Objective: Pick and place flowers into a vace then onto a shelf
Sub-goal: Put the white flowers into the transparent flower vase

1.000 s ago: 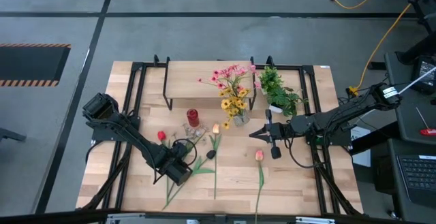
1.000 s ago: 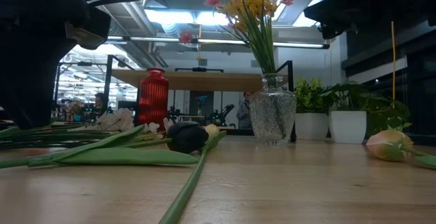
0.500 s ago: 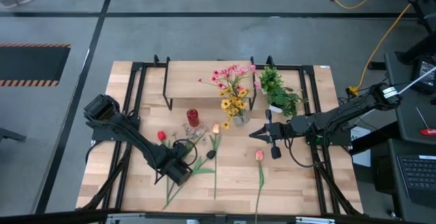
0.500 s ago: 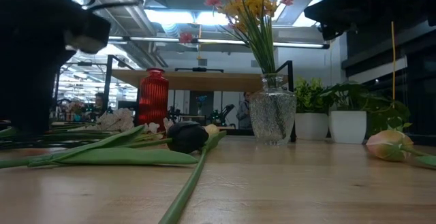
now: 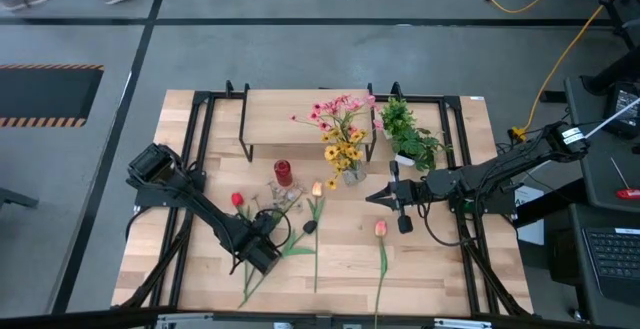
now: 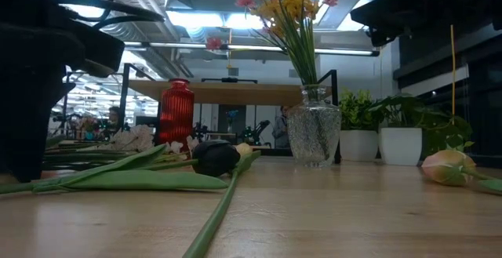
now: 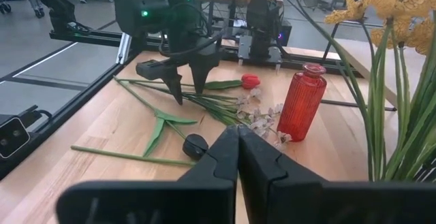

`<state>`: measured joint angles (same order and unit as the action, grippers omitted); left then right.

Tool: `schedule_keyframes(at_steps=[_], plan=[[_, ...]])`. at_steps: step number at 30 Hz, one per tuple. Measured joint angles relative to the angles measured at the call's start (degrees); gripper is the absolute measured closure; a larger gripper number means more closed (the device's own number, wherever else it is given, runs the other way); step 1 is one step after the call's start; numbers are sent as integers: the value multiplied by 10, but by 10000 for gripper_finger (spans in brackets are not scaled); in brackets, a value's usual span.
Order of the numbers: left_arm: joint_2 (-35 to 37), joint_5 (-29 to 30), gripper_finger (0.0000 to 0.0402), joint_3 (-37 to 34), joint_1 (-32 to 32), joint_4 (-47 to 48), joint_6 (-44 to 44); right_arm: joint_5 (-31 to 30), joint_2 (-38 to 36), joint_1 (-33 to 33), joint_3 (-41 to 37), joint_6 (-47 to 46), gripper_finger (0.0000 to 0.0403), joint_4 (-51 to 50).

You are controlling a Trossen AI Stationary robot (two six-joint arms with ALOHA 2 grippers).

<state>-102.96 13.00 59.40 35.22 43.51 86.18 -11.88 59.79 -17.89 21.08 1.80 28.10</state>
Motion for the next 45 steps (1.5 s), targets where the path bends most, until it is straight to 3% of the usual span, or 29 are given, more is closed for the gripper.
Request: schedule_keyframes(at_steps=[17,40,45], plan=[[2,4,184,0,-1,-1,7,0,0,0,0,0,394,0],[4,-40,387,0,-1,-3,1,0,0,0,0,0,386,-1],[4,-41,390,0,0,-3,-23,0,0,0,0,-1,386,-1]])
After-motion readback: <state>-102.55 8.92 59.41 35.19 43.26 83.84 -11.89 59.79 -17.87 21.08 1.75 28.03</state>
